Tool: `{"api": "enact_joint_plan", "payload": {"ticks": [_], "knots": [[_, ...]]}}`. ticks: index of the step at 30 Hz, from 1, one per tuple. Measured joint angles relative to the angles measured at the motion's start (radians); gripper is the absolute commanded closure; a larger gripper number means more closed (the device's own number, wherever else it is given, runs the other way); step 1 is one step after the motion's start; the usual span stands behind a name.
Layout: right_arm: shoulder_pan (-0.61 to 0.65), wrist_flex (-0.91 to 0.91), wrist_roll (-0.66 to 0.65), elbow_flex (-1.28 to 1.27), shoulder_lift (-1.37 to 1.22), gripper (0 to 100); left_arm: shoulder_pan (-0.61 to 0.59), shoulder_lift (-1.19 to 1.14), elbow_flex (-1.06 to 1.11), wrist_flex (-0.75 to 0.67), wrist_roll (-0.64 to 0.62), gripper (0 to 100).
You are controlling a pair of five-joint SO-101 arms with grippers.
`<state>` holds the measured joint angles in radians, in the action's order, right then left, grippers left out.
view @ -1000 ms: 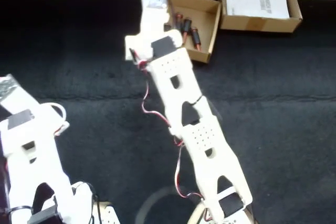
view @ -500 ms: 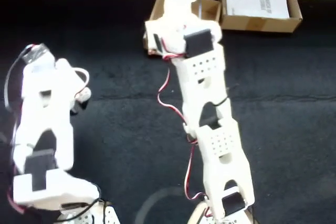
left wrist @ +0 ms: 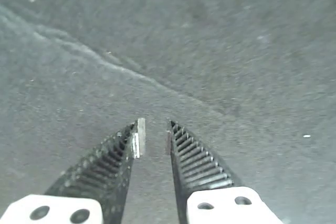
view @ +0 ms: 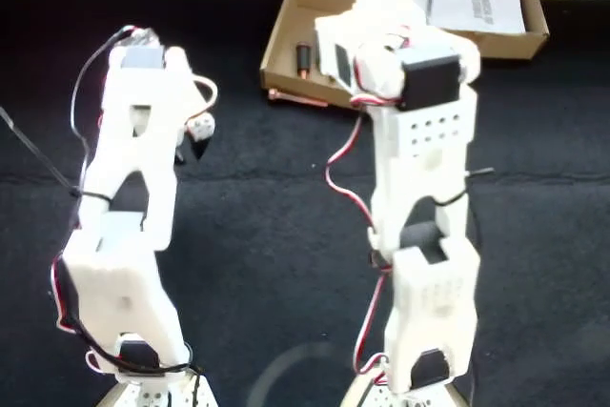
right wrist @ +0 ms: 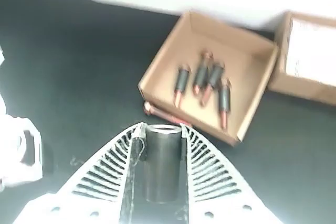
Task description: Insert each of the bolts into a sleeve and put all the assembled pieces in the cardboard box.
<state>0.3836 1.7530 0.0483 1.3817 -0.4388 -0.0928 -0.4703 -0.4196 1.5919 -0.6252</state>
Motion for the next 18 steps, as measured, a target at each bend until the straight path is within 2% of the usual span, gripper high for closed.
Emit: {"api": "enact_joint_plan", "payload": {"ticks": [9, 18], "knots": [[-0.003, 0.000, -0.006, -0.496, 0.328, 99.2, 0.086, -0.204, -0.311, 0.057, -0.028, 91], [-0.071, 0.000, -0.006, -0.750, 0.497, 99.2, 0.141, -0.473, -0.637, 0.017, -0.284, 91]]}}
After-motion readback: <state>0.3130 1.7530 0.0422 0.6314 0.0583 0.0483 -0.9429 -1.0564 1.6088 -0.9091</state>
